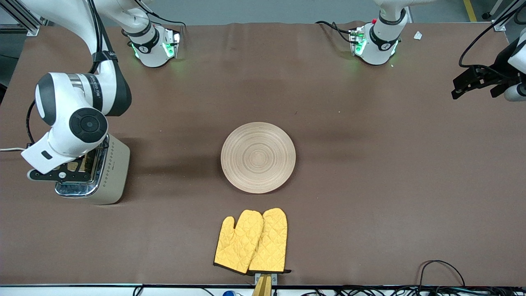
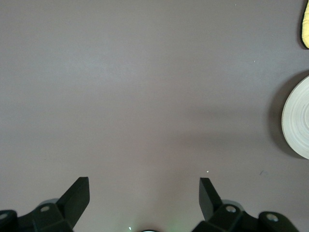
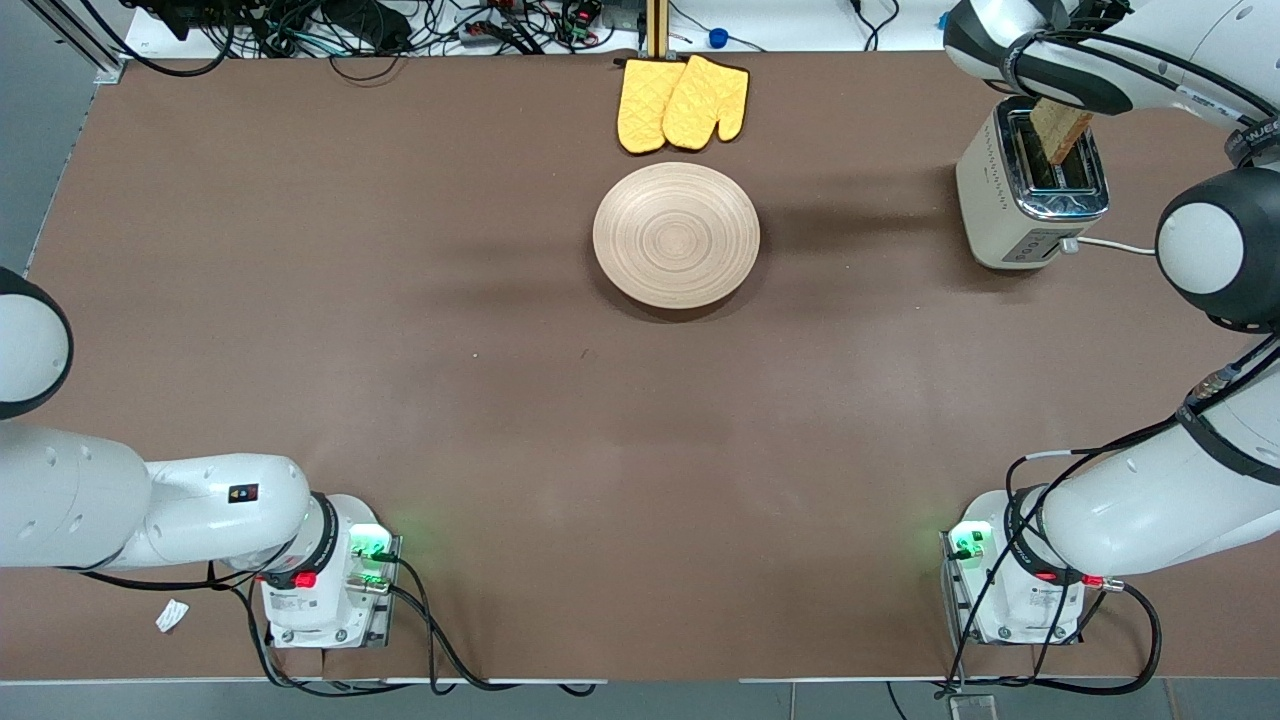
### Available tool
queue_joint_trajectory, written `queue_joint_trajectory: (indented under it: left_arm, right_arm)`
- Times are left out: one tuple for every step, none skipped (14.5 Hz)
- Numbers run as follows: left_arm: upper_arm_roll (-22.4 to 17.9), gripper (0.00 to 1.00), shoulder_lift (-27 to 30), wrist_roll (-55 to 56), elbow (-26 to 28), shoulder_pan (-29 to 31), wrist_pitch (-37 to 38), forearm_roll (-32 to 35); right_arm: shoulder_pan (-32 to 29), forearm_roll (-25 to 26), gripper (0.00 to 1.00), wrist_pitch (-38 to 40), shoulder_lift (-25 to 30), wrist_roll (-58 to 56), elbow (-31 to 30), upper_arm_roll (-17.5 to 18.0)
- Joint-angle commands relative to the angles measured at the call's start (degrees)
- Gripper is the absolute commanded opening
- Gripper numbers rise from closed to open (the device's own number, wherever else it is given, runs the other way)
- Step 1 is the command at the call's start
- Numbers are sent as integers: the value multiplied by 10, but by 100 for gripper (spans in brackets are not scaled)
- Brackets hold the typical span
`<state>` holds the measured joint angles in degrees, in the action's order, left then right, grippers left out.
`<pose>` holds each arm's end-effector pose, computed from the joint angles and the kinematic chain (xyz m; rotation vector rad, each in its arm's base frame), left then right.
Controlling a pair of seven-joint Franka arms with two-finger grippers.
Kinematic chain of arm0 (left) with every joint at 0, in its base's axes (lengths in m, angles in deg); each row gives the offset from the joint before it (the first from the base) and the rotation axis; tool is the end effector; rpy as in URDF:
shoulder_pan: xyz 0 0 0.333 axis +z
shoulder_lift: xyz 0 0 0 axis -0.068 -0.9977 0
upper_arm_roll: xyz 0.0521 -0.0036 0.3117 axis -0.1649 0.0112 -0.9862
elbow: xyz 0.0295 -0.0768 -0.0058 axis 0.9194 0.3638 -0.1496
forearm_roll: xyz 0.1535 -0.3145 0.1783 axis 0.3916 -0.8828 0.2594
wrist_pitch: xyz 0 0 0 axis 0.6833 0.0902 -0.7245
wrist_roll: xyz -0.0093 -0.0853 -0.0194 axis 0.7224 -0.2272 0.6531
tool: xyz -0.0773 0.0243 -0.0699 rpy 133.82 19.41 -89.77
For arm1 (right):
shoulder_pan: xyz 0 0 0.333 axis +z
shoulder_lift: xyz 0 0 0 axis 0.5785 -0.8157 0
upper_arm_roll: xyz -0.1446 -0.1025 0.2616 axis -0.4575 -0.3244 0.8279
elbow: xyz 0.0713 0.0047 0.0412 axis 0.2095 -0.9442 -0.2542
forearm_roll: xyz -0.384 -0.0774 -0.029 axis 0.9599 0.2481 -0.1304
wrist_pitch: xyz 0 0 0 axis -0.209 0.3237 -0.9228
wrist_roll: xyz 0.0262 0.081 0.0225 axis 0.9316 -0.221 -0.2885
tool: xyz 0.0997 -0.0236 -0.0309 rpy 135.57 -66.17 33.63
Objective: Move plate and put bread in toaster
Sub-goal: 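Lower the bread into a toaster slot with the right gripper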
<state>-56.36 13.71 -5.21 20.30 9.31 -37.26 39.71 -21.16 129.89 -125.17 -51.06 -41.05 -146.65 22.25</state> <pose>0.5247 -0.0311 0.6500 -3.1302 -0.0240 0.0088 0.6263 0.0386 0.4435 2.2878 0.1118 -0.0932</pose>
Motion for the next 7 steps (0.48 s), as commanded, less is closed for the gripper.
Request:
queue_joint_trajectory:
  left_arm:
    - [1,100,-4,-4,-10,0,-2,-18]
    - [1,100,-4,-5,-11,1,-2,-18]
    - [1,100,-4,-5,-11,3,-2,-18]
    - [1,100,-5,-6,-11,3,-4,-16]
    - [1,100,-5,-5,-10,0,-7,-17]
    - [1,100,-7,-5,-10,0,-9,-13]
    - [1,100,-9,-5,-10,0,-10,-12]
  right_arm:
    - [1,11,0,12,13,2,-8,2]
    - [1,11,0,12,13,2,-9,2]
    - [1,11,0,12,13,2,-9,2]
    - [1,11,0,11,12,3,-9,2]
    - [1,11,0,10,10,5,-9,2]
    - [2,11,0,8,10,7,-9,2]
    - [2,11,0,6,8,9,-9,2]
